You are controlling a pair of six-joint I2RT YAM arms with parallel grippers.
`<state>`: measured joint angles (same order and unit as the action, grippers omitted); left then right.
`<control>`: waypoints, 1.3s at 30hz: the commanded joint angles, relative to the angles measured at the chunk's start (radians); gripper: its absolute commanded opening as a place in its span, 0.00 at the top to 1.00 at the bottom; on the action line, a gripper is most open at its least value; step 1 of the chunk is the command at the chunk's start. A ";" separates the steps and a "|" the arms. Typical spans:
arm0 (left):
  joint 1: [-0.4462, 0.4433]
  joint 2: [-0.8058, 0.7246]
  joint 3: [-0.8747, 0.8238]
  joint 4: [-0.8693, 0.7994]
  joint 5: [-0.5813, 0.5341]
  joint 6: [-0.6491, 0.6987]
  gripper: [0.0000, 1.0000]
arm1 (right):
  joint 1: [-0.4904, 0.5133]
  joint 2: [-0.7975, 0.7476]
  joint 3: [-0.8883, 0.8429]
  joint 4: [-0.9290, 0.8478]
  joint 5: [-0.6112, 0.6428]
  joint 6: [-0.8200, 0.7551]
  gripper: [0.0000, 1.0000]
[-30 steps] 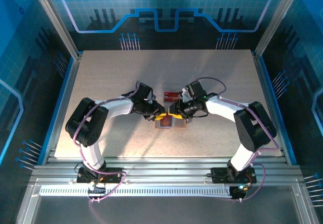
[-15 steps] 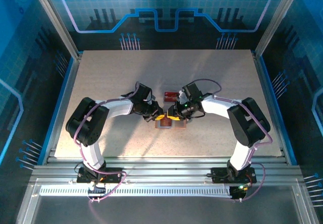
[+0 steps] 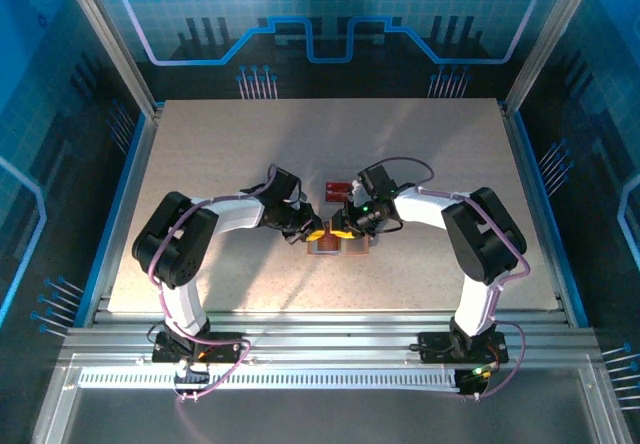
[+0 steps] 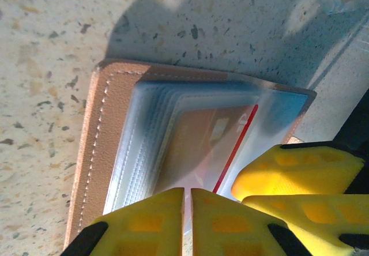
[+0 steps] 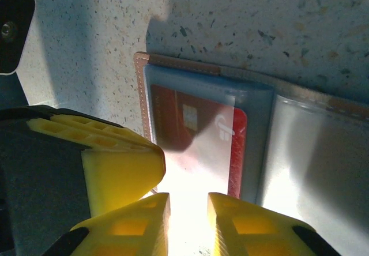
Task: Take the credit cards out of the card holder
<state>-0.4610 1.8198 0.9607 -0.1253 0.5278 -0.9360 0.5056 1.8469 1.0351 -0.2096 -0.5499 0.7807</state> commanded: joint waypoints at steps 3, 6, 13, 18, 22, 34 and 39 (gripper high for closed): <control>0.007 0.017 -0.005 -0.022 -0.009 0.029 0.89 | 0.016 0.031 0.028 -0.014 0.002 -0.015 0.77; 0.009 0.016 -0.004 -0.024 -0.008 0.031 0.89 | 0.015 0.039 0.031 -0.027 0.012 -0.023 0.77; 0.012 0.025 -0.004 -0.024 -0.007 0.031 0.89 | 0.019 0.050 0.049 -0.084 0.045 -0.052 0.75; 0.012 0.029 -0.002 -0.022 -0.005 0.030 0.89 | 0.020 0.048 0.060 -0.118 0.065 -0.069 0.72; 0.013 0.032 0.001 -0.024 -0.006 0.032 0.89 | 0.020 0.041 0.062 -0.129 0.070 -0.070 0.69; 0.013 0.039 -0.007 -0.028 -0.016 0.040 0.89 | 0.023 0.024 0.063 -0.144 0.079 -0.073 0.62; 0.013 0.030 -0.007 -0.031 -0.021 0.040 0.89 | 0.023 0.021 0.065 -0.146 0.081 -0.074 0.61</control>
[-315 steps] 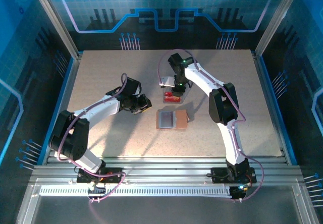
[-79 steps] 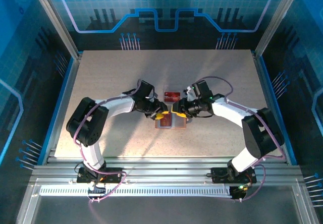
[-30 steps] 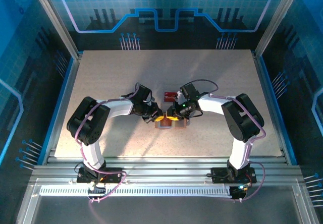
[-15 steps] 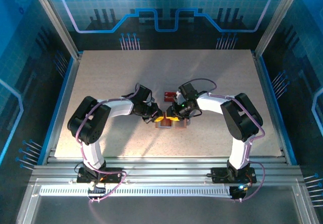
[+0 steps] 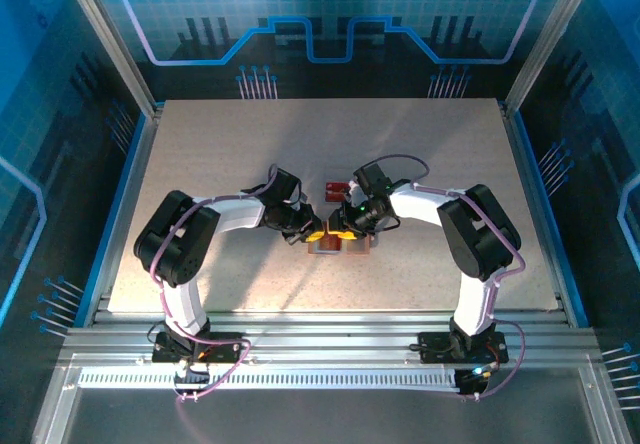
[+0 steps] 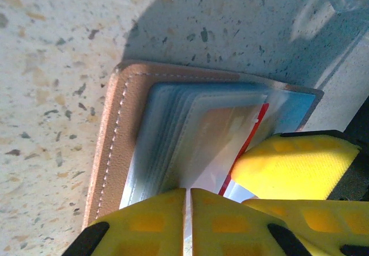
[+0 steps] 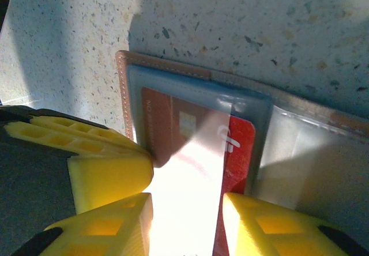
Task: Take the credit cards out of the card holder
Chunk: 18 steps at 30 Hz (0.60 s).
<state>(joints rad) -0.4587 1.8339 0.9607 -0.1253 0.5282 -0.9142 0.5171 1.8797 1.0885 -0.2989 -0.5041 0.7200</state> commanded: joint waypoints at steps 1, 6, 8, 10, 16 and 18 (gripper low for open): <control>0.011 0.016 -0.007 -0.034 -0.021 0.018 0.88 | 0.012 -0.012 0.011 -0.059 0.036 -0.014 0.61; 0.012 0.009 -0.004 -0.033 -0.026 0.016 0.88 | 0.012 -0.015 0.011 -0.059 0.040 -0.016 0.61; 0.011 0.009 -0.004 -0.034 -0.025 0.015 0.88 | 0.012 -0.015 0.014 -0.060 0.041 -0.018 0.61; 0.011 0.009 -0.004 -0.033 -0.024 0.015 0.88 | 0.012 -0.017 0.014 -0.060 0.044 -0.018 0.61; 0.011 -0.001 -0.007 -0.034 -0.025 0.014 0.88 | 0.012 -0.026 0.011 -0.066 0.050 -0.021 0.61; 0.011 -0.004 -0.007 -0.034 -0.027 0.014 0.88 | 0.012 -0.026 0.012 -0.070 0.052 -0.023 0.61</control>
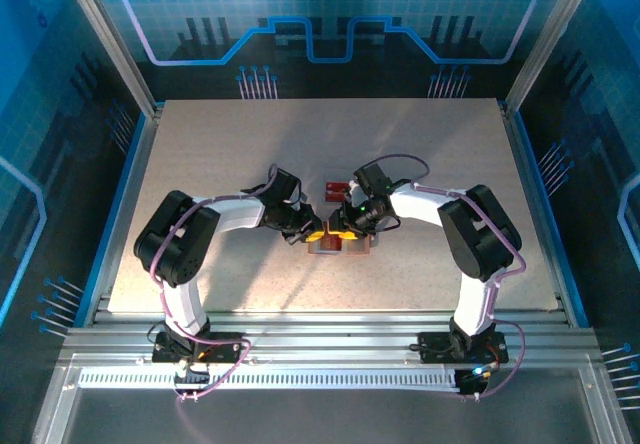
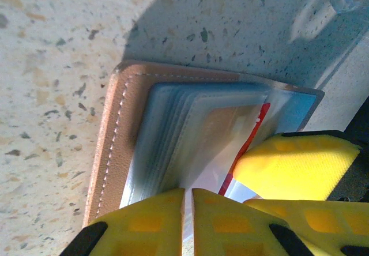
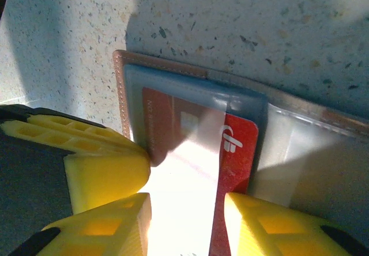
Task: Take the credit cards out of the card holder
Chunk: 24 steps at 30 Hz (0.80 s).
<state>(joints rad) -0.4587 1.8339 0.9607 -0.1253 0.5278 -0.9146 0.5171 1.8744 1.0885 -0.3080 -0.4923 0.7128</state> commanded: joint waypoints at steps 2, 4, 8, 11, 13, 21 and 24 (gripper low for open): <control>0.011 -0.007 -0.008 -0.033 -0.025 0.014 0.88 | 0.012 -0.024 0.010 -0.062 0.042 -0.016 0.60; 0.011 -0.010 -0.009 -0.033 -0.025 0.013 0.88 | 0.014 -0.026 0.011 -0.062 0.043 -0.016 0.60; 0.011 -0.016 -0.014 -0.028 -0.025 0.012 0.88 | 0.014 -0.033 0.011 -0.062 0.043 -0.015 0.60; 0.011 -0.023 -0.013 -0.026 -0.020 0.011 0.88 | 0.014 -0.042 0.012 -0.055 0.038 -0.014 0.60; 0.012 -0.030 -0.003 -0.028 -0.015 0.018 0.88 | 0.014 -0.053 0.011 -0.050 0.038 -0.013 0.60; 0.009 -0.050 0.048 -0.102 -0.025 0.067 0.88 | 0.015 -0.085 0.001 -0.042 0.043 -0.013 0.60; 0.007 -0.041 0.056 -0.119 -0.024 0.079 0.88 | 0.015 -0.087 -0.004 -0.042 0.043 -0.013 0.60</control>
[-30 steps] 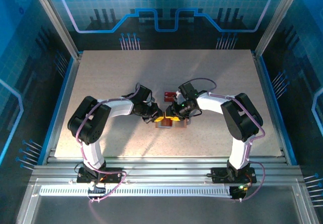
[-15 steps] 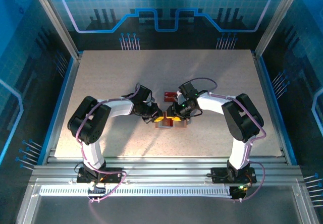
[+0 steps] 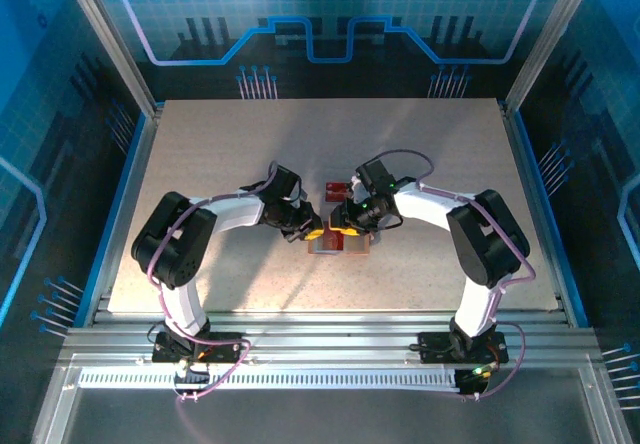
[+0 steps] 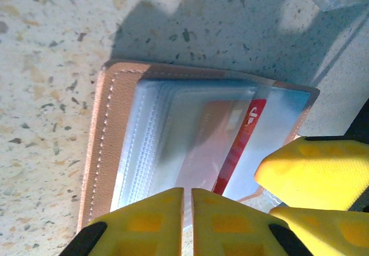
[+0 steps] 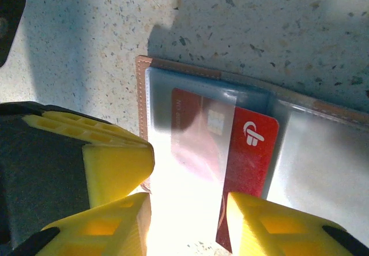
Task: Take the credit cards out of the card holder
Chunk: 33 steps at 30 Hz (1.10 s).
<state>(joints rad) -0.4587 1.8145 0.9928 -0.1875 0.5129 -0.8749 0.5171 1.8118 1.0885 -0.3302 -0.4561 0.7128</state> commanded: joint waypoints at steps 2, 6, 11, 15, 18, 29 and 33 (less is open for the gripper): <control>0.005 -0.019 0.027 -0.068 -0.015 0.048 0.89 | 0.013 -0.028 -0.008 -0.021 0.008 -0.013 0.61; -0.004 -0.006 0.042 -0.097 -0.021 0.065 0.90 | 0.008 -0.030 -0.018 -0.031 0.019 -0.015 0.61; -0.016 0.019 0.056 -0.110 -0.020 0.070 0.92 | -0.003 -0.031 -0.033 -0.032 0.020 -0.013 0.61; -0.021 0.026 0.058 -0.119 -0.034 0.068 0.93 | -0.006 -0.030 -0.044 -0.028 0.017 -0.013 0.61; -0.023 0.026 0.058 -0.124 -0.040 0.068 0.94 | -0.011 -0.023 -0.053 -0.015 0.002 -0.009 0.62; -0.026 0.040 0.065 -0.153 -0.056 0.076 0.95 | -0.019 -0.027 -0.075 0.002 0.002 -0.009 0.63; -0.030 0.045 0.065 -0.154 -0.056 0.071 0.94 | -0.024 -0.026 -0.087 0.012 -0.001 -0.006 0.64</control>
<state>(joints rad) -0.4778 1.8385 1.0374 -0.3058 0.4671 -0.8276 0.5072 1.8099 1.0210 -0.3222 -0.4519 0.7132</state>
